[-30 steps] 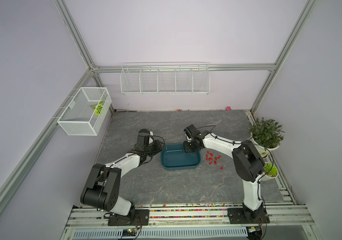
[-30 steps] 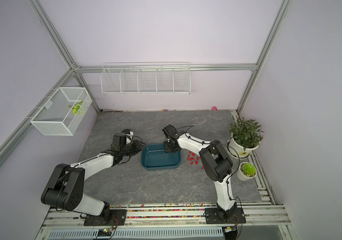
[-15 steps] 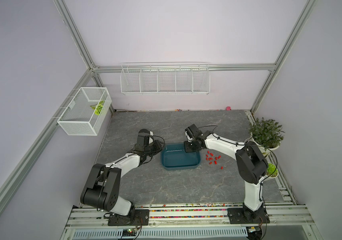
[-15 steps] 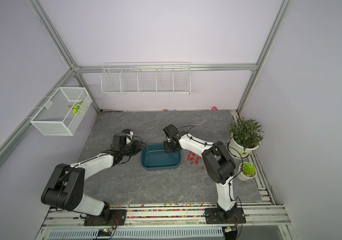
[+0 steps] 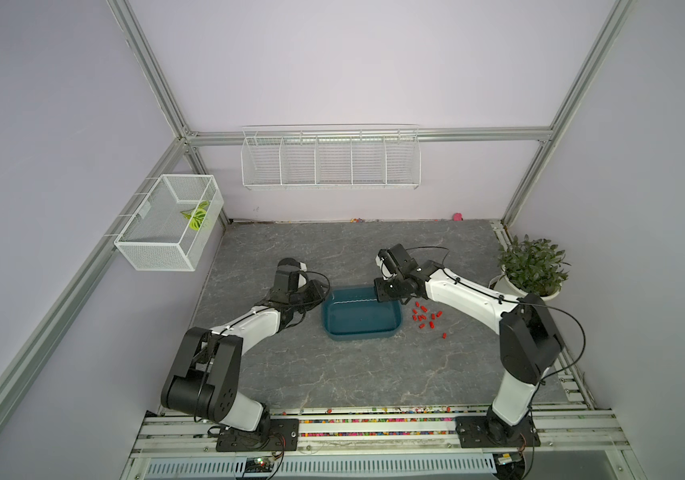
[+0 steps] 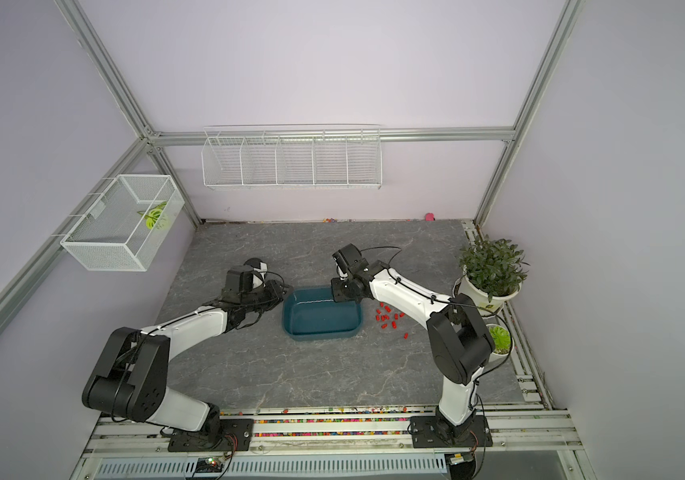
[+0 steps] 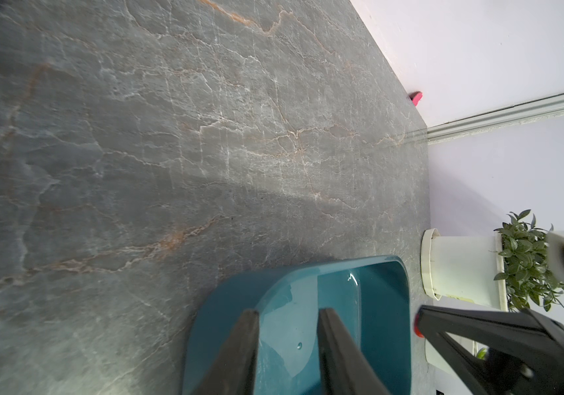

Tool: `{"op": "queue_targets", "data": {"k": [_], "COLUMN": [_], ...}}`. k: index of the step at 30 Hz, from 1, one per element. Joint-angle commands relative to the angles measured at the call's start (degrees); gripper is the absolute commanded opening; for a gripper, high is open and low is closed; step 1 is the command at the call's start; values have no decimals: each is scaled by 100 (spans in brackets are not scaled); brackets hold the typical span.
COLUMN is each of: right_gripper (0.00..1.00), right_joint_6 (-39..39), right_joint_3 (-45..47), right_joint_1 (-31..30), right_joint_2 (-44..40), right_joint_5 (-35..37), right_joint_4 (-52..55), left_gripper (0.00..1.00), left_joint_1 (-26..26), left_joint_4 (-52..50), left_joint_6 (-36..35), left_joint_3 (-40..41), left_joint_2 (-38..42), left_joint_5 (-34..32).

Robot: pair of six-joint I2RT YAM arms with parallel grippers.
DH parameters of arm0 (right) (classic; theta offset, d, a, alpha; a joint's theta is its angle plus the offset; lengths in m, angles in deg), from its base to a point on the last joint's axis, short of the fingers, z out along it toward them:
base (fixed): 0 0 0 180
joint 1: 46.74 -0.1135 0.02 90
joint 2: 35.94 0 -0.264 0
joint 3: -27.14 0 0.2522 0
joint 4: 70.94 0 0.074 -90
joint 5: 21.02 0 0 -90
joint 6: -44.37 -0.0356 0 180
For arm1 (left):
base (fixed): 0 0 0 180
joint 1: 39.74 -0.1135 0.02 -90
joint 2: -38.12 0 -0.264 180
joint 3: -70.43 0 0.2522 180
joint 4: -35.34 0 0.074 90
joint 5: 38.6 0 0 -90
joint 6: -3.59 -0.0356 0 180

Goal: Take the screw protection sleeves out of the storage box
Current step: Pick up the screw protection sleeve from the storage box, then place the screw protection sleeve at the center of the board.

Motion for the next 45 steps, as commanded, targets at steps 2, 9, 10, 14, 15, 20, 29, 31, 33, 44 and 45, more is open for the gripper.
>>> {"op": "queue_targets", "data": {"k": [2,9,10,14,15,20,29,31,33,44,45], "right_gripper": [11,11,11,12,12,12,12,12,13,13,13], "right_joint_6": [149,262,262,236,217,255,395,432,475,660,687], "right_joint_3": [76,359,435,734,786,1164,1629,1724,1770,1899,1882], "right_joint_1": [-13,24,35,157,209,478,1141,1304,1408,1924,1941], "right_joint_2": [-323,-684,-779,-1216,-1293,-1671,-2084,-2105,-2064,-1426,-1350], "right_joint_5": [102,281,312,327,332,366,317,231,195,124,149], "right_joint_4": [302,487,472,496,550,610,744,707,677,278,279], "left_gripper": [36,36,36,36,36,36,36,36,36,36,36], "left_joint_1": [-21,-20,-24,-16,-19,-22,-20,-22,-17,-22,-15], "left_joint_4": [-65,-60,-59,-54,-49,-44,-36,-27,-30,-80,-78], "left_joint_6": [-77,-78,-77,-77,-77,-64,-56,-59,-51,-51,-51], "left_joint_3": [-62,-63,-64,-62,-63,-62,-62,-65,-57,-109,-113], "left_joint_2": [-10,-21,-23,-18,-27,-29,-49,-48,-47,-93,-97], "left_joint_5": [6,12,20,22,22,17,8,-1,-8,-25,-32]}}
